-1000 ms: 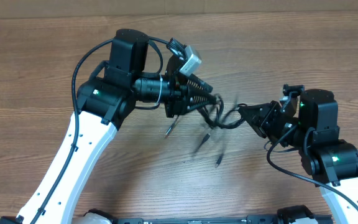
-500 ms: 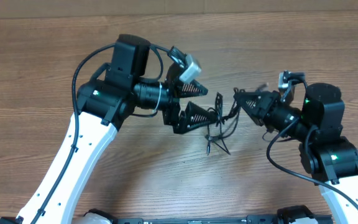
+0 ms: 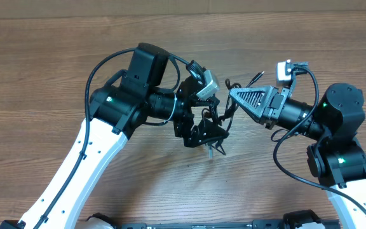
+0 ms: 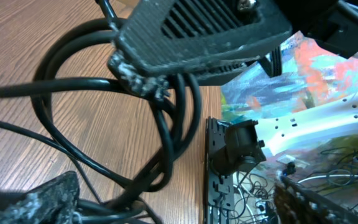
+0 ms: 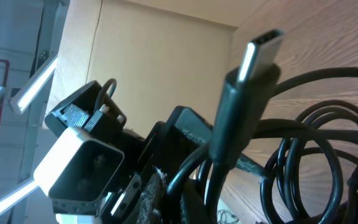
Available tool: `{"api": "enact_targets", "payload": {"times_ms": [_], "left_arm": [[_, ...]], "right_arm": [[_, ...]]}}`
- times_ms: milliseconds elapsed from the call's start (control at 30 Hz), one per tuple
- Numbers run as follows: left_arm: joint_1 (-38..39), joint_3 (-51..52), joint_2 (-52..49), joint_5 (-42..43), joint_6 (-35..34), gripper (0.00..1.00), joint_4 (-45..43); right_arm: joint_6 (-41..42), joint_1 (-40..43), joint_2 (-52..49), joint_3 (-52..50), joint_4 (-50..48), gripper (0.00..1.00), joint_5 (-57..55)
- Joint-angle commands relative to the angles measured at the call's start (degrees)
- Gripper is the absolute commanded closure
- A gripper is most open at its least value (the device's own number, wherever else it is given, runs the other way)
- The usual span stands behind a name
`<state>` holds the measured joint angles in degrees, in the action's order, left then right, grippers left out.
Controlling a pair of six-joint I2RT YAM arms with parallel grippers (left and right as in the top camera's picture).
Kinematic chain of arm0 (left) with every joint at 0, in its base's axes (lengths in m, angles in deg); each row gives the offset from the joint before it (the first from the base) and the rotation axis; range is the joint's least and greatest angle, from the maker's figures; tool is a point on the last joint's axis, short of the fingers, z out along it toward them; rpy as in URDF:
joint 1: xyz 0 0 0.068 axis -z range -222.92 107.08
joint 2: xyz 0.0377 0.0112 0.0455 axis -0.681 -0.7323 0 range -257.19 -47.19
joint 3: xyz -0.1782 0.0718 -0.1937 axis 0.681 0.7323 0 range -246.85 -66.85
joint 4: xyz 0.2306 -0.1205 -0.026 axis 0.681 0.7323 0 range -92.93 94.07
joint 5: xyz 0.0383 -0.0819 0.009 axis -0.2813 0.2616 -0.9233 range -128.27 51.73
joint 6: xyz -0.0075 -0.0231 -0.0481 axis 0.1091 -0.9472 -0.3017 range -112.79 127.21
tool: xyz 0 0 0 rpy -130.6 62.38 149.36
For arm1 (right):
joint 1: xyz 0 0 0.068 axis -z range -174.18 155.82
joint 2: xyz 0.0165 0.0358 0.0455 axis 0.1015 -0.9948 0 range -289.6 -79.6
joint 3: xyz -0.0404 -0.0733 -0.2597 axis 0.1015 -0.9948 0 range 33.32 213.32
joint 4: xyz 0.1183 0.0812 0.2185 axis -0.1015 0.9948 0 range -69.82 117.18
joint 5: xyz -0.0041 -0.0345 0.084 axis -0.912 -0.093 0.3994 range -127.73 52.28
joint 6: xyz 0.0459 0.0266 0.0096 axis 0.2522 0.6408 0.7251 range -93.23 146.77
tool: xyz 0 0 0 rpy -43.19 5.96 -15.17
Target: Untangle cables
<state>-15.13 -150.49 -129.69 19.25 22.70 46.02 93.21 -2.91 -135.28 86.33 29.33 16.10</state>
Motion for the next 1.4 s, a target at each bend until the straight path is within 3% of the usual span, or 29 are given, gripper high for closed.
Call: {"api": "enact_targets", "payload": {"times_ms": [0, 133, 200, 300, 333, 367, 533, 967, 1367], "left_arm": [[0.6, -0.4, 0.0, 0.0, 1.4, 0.08, -0.3], [2.3, -0.4, -0.4, 1.0, 1.2, 0.15, -3.2], [3.7, -0.4, -0.4, 1.0, 1.2, 0.41, -4.7], [4.9, -0.4, -0.5, 0.6, 1.2, 0.6, -5.5], [5.0, -0.4, -0.5, 0.5, 1.2, 0.74, -5.5], [5.0, -0.4, -0.5, 0.5, 1.2, 0.96, -5.5], [4.7, -0.4, -0.5, 0.5, 1.2, 0.96, -5.0], [-2.9, -0.4, -0.5, 1.9, -4.6, 0.96, -3.4], [-4.1, -0.4, -0.5, 8.8, -7.0, 0.96, -11.6]], "right_arm": [[1.1, -0.2, 0.5, 0.5, -0.8, 0.96, 1.8], [1.1, -0.2, 0.5, 0.5, -0.8, 0.96, 1.8], [1.1, -0.2, 0.5, 0.5, -0.8, 0.96, 1.8], [1.1, -0.2, 0.5, 0.5, -0.7, 0.96, 1.8], [1.1, -0.2, 0.5, 0.5, -0.7, 0.96, 1.8], [1.0, -0.2, 0.5, 0.5, -0.7, 0.96, 1.8], [-8.3, -0.1, 0.5, 0.5, 2.6, 0.96, -3.7], [-15.6, 1.0, 0.4, 0.5, 14.7, 0.96, -8.2], [-18.8, 1.0, 0.4, 0.5, 26.6, 0.96, -18.2]]}}
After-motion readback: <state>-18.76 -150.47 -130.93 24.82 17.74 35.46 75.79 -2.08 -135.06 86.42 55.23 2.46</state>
